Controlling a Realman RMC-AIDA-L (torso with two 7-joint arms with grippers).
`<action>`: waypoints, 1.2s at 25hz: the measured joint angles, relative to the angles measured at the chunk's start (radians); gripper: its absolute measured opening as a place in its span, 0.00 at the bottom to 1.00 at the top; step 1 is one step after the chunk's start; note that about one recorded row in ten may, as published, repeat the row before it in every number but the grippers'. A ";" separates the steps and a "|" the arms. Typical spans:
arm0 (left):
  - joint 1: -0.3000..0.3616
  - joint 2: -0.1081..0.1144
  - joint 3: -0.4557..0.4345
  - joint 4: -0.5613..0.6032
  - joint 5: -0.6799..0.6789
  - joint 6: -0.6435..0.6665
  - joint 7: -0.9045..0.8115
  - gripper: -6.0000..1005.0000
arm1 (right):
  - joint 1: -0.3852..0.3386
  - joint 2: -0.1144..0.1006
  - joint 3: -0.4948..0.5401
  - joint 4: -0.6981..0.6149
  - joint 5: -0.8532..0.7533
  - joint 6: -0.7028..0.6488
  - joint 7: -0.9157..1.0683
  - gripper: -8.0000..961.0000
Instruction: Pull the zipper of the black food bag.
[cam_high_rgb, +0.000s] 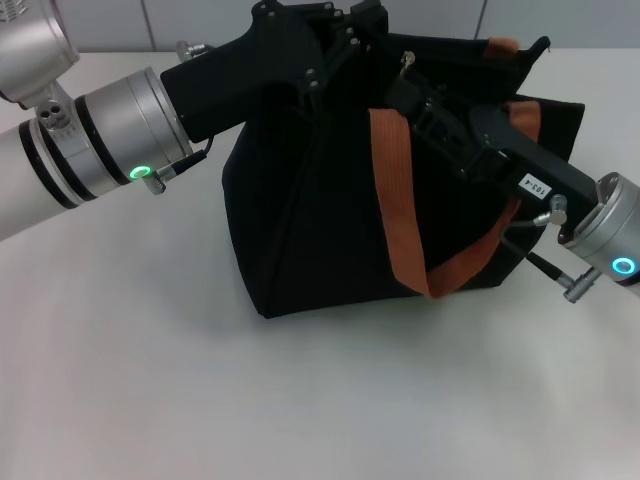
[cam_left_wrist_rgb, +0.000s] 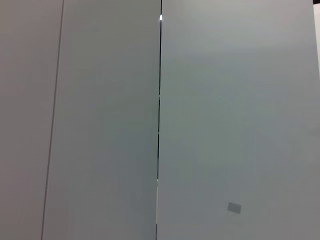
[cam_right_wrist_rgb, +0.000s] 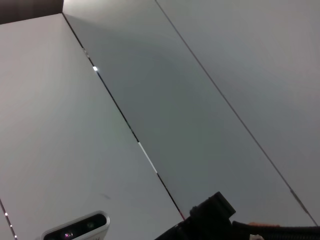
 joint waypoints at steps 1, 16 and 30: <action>0.000 0.000 0.001 0.000 -0.002 0.000 0.000 0.04 | 0.000 0.000 0.000 0.001 0.001 0.002 0.002 0.26; -0.002 0.000 0.005 0.001 -0.008 0.005 -0.002 0.04 | 0.024 0.000 0.005 0.015 0.005 0.040 0.038 0.22; -0.008 0.000 0.005 0.002 -0.010 0.007 0.000 0.04 | 0.016 0.000 0.006 0.010 0.005 0.043 0.037 0.01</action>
